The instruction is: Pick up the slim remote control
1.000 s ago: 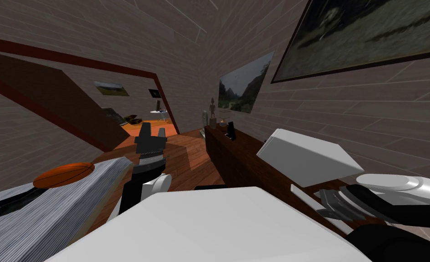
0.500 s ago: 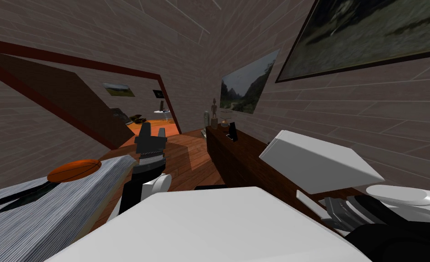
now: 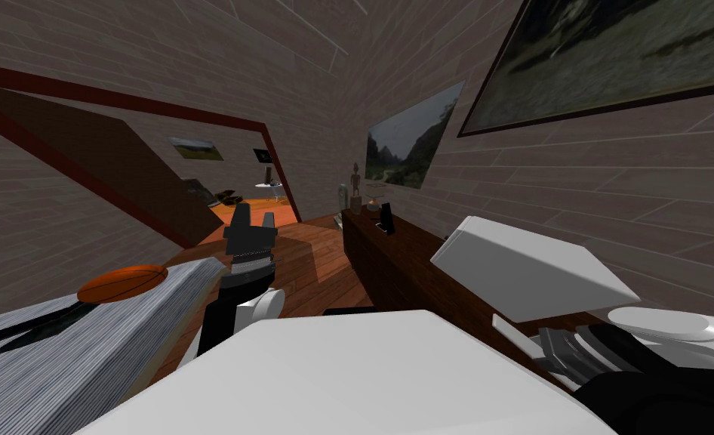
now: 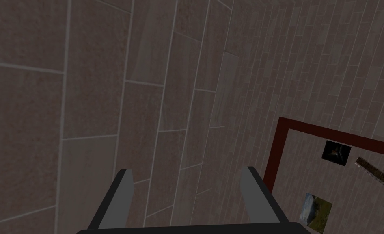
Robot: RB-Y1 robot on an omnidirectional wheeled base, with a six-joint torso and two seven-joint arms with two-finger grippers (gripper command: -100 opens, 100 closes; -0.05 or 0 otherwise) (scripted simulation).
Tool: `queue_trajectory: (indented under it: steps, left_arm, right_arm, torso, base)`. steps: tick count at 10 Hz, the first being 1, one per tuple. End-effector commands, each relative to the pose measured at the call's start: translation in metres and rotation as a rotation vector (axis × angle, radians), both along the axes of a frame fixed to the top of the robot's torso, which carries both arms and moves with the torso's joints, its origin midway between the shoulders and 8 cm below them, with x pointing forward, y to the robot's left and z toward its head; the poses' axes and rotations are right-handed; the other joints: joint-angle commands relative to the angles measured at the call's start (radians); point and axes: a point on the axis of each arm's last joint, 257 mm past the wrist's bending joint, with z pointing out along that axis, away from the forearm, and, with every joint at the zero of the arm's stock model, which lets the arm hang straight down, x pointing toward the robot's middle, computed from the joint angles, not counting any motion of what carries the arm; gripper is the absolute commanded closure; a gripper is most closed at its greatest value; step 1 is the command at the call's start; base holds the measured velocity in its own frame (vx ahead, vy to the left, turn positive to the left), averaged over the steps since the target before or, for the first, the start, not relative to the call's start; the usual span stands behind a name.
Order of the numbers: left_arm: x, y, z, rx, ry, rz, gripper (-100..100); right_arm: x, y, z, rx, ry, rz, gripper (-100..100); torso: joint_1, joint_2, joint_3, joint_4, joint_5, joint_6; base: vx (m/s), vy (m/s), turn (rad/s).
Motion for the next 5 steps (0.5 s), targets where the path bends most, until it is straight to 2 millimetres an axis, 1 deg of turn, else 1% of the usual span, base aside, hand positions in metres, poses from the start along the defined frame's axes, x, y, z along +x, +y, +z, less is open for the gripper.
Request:
queue_trajectory:
  steps: [1,2,4,5]
  left_arm:
    - [0.000,0.000,0.000,0.000,0.000,0.000,0]
    - [0.000,0.000,0.000,0.000,0.000,0.000,0]
    - [0.000,0.000,0.000,0.000,0.000,0.000,0]
    - [0.000,0.000,0.000,0.000,0.000,0.000,0]
  right_arm:
    - [0.000,0.000,0.000,0.000,0.000,0.000,0]
    - [0.006,0.001,0.005,-0.002,0.000,0.006,100]
    - [0.020,0.001,0.015,-0.001,0.001,0.019,100]
    - [0.024,0.001,0.017,-0.001,0.001,0.023,100]
  torso:
    - [0.000,0.000,0.000,0.000,0.000,0.000]
    - [0.000,0.000,0.000,0.000,0.000,0.000]
    - [0.001,0.002,0.001,0.000,0.001,0.001]
    - [0.001,0.002,0.001,0.000,0.001,0.000]
  base:
    - [0.000,0.000,0.000]
    - [-0.015,0.005,-0.065]
    - [-0.027,0.008,-0.088]
    - [-0.026,0.008,-0.041]
